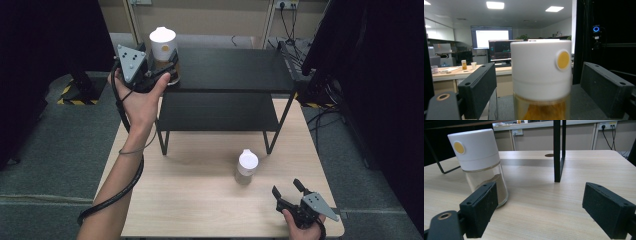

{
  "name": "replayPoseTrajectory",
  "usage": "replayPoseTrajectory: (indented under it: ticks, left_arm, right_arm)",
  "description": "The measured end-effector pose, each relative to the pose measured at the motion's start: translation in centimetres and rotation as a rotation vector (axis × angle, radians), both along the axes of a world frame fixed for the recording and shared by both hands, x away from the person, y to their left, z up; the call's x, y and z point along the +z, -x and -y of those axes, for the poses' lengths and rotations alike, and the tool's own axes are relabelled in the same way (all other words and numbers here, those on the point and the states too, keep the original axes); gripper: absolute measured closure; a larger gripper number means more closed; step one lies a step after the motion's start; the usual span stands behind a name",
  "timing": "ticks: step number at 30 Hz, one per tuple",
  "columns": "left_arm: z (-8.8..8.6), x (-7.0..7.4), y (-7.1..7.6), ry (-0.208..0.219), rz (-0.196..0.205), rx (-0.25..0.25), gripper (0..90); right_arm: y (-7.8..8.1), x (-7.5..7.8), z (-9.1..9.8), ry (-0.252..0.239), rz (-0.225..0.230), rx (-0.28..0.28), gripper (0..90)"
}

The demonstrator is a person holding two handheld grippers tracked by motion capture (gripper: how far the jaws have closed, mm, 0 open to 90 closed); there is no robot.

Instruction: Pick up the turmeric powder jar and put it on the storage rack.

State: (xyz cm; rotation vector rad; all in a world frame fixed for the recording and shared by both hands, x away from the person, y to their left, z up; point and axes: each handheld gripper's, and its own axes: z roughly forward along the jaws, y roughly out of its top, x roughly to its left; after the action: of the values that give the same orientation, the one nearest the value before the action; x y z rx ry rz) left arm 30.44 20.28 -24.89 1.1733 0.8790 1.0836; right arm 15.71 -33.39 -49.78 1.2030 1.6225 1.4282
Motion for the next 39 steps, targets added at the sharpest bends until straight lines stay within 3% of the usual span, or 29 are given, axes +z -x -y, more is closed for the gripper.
replayPoseTrajectory:
  ticks: [25, 35, 39]
  left_arm:
    - [-0.7, -5.9, 4.8, -0.004, 0.009, -0.056, 13.6]
    - [-0.7, -9.3, 6.2, 0.013, -0.021, -0.091, 13.6]
    - [-0.6, -10.9, 6.5, 0.025, -0.006, -0.099, 13.5]
  right_arm:
    - [0.0, 0.0, 0.0, 0.003, 0.001, -0.001, 13.5]
    - [0.0, 0.0, -0.1, 0.002, 0.001, -0.003, 13.5]
    - [0.0, 0.0, 0.0, 0.002, -0.001, -0.002, 13.5]
